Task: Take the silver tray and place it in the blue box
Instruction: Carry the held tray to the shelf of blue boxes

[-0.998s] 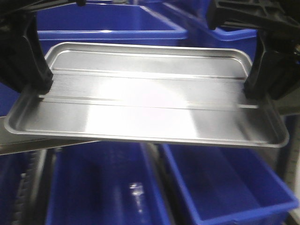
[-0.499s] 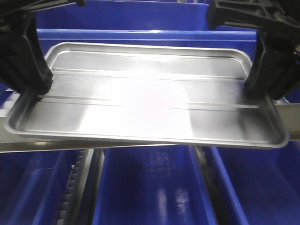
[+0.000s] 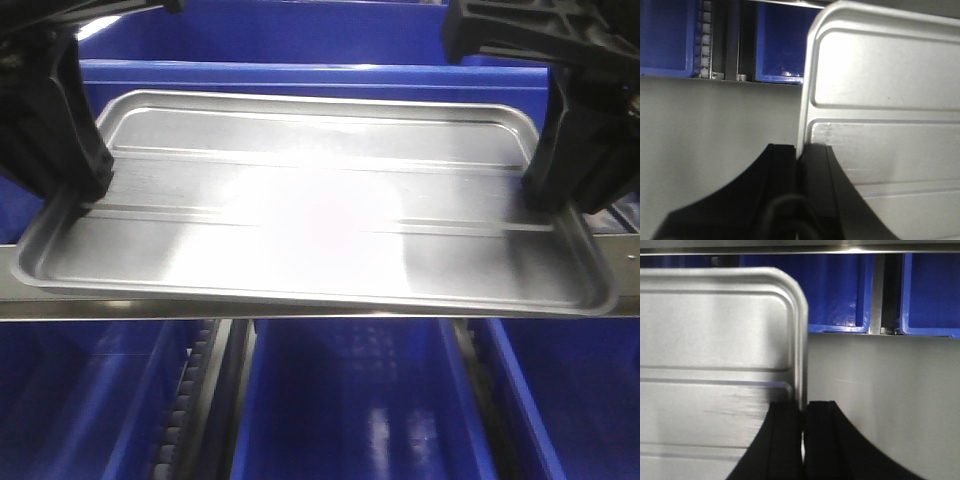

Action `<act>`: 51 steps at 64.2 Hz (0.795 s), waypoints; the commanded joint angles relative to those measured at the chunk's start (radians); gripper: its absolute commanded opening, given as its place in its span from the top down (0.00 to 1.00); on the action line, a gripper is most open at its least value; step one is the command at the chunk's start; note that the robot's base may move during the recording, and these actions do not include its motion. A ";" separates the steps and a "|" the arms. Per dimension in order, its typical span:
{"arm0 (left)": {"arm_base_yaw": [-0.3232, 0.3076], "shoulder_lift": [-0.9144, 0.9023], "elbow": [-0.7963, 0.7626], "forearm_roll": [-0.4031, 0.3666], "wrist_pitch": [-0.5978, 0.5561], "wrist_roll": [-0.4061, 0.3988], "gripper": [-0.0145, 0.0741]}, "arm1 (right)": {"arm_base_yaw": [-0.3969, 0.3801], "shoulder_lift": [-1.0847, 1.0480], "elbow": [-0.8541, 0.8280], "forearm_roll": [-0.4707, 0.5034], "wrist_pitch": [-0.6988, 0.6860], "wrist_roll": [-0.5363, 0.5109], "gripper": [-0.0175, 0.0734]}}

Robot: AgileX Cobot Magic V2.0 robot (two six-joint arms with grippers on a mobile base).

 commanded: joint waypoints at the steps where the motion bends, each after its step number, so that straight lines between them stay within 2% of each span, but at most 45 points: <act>1: -0.003 -0.028 -0.026 0.044 0.002 -0.016 0.95 | -0.002 -0.028 -0.023 -0.047 0.008 -0.004 0.77; 51: -0.003 -0.028 -0.026 0.044 -0.014 -0.016 0.95 | -0.002 -0.028 -0.023 -0.047 0.000 -0.004 0.77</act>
